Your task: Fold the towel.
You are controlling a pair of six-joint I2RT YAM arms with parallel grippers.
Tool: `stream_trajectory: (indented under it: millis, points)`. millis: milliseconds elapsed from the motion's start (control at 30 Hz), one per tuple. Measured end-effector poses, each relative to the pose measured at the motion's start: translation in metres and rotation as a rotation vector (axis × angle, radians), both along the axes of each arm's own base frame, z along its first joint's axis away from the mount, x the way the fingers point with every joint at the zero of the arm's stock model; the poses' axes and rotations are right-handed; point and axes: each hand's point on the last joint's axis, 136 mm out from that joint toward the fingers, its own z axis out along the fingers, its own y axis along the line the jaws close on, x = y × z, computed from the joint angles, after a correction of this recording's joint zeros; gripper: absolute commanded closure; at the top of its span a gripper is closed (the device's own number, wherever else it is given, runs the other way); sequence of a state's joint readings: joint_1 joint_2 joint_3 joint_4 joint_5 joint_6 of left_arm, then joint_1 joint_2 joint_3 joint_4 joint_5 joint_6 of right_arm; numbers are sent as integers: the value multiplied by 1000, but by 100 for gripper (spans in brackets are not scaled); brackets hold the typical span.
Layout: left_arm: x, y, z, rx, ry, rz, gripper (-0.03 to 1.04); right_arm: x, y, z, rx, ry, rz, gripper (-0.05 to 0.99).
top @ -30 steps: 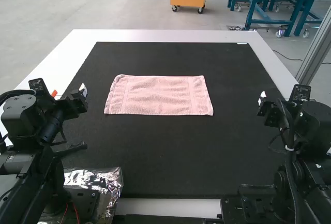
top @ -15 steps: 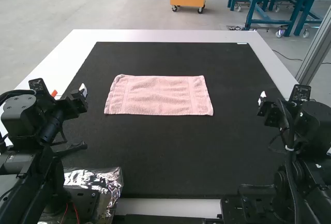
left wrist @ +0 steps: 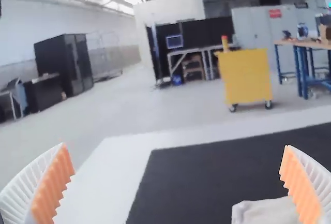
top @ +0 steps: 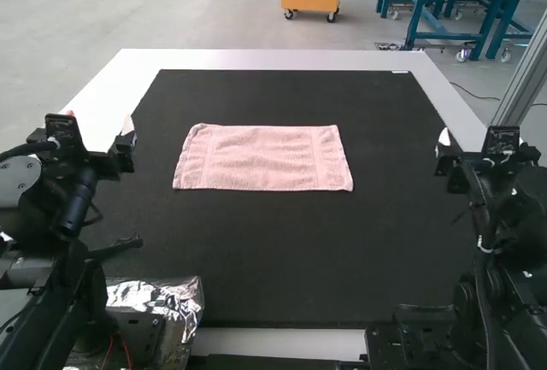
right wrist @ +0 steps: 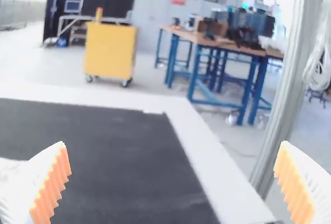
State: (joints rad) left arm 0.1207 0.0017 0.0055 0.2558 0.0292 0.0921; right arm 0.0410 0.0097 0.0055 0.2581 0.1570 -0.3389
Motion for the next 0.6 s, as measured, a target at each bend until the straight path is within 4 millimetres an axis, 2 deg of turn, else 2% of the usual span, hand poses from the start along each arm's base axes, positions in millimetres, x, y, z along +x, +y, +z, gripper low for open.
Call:
stream_trajectory:
  millis: [133, 300, 400, 500, 533, 600]
  points:
    - [0, -7, 1, 144, 6, -1, 7, -2, 2, 12, -124, -38, -10, 3]
    - [-5, -10, 19, 223, -53, 8, 8, -5, 3, 28, -183, -70, -19, 3]
    - [-5, -12, 42, 231, -49, -2, 7, -3, 3, 60, -176, -74, -19, 3]
    - [8, -13, 71, 184, 4, -31, 6, 16, 4, 98, -123, -43, -4, 3]
    - [18, -13, 77, 154, 41, -47, 6, 27, 5, 105, -97, -9, 4, 3]
    - [45, -11, 79, 82, 138, -69, 5, 54, 7, 105, -44, 89, 23, 3]
